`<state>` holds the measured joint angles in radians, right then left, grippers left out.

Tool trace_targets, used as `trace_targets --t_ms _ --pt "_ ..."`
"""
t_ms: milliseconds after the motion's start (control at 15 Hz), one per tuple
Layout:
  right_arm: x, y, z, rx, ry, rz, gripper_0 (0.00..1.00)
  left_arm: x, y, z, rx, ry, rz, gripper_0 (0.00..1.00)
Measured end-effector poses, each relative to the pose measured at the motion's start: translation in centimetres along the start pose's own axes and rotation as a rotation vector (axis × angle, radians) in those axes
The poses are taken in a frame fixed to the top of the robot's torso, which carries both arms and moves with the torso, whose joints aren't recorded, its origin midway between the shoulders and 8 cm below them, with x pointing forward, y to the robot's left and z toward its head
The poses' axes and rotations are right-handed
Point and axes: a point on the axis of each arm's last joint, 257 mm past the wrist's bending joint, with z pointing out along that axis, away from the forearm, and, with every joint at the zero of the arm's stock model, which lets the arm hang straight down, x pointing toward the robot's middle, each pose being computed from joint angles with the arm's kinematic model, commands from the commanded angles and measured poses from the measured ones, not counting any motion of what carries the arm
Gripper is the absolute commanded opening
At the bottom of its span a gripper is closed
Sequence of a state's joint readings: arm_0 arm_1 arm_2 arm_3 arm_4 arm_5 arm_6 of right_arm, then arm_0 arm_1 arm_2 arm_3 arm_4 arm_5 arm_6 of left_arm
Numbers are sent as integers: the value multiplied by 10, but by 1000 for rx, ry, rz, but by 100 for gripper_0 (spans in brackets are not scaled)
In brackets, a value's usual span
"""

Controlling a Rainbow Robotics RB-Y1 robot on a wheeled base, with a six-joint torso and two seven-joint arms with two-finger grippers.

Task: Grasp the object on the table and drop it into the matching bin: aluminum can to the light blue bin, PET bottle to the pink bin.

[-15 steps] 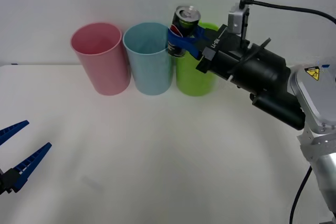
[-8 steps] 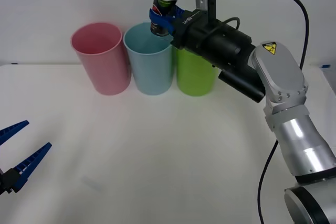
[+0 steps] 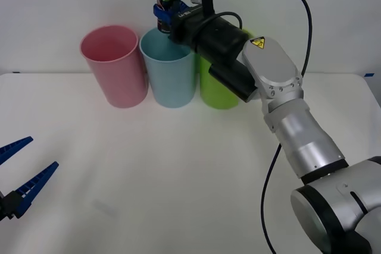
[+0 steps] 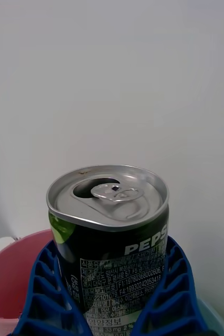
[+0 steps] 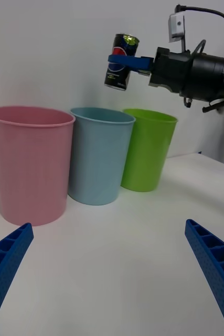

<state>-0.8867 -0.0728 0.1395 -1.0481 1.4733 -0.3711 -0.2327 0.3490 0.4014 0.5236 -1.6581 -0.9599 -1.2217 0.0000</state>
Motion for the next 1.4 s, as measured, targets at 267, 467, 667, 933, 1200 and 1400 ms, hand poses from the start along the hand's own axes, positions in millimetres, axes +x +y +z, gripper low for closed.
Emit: trace_targets --t_ms 267,467,667,933,1200,1400 --pt "2 5 8 41 0 -36 0 0 0 0 0 0 0 100" --pt "4 6 8 40 3 -44 0 0 0 0 0 0 0 100" --pt "3 6 8 43 2 -48 3 0 0 0 0 0 0 100" --pt "3 3 8 59 0 -72 100 0 0 0 0 0 0 100" --pt "3 3 8 60 1 -96 100 0 0 0 0 0 0 100" --pt "5 4 7 49 2 -99 100 0 0 0 0 0 0 100"
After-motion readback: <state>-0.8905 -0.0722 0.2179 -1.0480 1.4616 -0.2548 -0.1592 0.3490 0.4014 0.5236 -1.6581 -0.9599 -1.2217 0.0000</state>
